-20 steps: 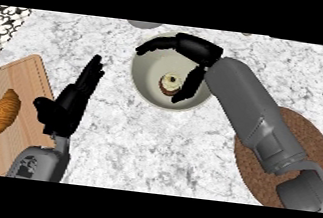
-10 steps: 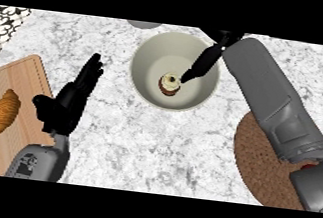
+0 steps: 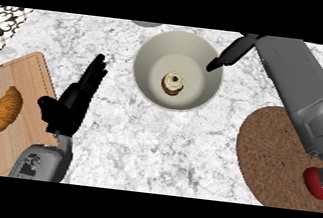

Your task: Pick the cupcake from the placemat and place it in the bowl

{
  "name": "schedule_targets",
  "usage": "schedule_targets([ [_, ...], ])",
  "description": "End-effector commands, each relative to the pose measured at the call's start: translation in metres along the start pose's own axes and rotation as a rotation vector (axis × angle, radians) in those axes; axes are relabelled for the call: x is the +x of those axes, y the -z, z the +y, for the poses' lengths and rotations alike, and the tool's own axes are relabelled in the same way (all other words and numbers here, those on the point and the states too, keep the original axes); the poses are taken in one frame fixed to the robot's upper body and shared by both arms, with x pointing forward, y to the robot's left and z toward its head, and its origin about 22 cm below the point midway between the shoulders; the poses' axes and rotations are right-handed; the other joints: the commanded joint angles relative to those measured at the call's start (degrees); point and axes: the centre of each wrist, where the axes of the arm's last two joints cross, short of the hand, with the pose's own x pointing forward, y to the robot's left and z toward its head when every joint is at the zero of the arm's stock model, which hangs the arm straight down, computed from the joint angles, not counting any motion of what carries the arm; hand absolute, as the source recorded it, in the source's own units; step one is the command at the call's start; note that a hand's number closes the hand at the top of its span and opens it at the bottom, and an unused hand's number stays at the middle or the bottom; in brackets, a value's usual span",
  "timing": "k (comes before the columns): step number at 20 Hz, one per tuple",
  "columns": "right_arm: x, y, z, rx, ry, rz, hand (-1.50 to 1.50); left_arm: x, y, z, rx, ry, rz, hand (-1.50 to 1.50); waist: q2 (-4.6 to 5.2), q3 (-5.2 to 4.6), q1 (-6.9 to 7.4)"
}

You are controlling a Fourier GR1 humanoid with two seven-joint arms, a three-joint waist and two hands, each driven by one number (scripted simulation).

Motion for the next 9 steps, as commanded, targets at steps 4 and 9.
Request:
schedule_targets([
  [4, -0.002, -0.021, -0.014, 0.165, 0.164, -0.113, -1.50, 0.006, 0.003, 0.001, -0.016, 0.011, -0.010, 0.00, 0.12, 0.08, 0.52],
  [9, -0.012, -0.039, -0.016, 0.148, 0.156, -0.100, -1.50, 0.010, 0.003, -0.011, -0.006, -0.013, -0.020, 0.00, 0.30, 0.13, 0.67],
])
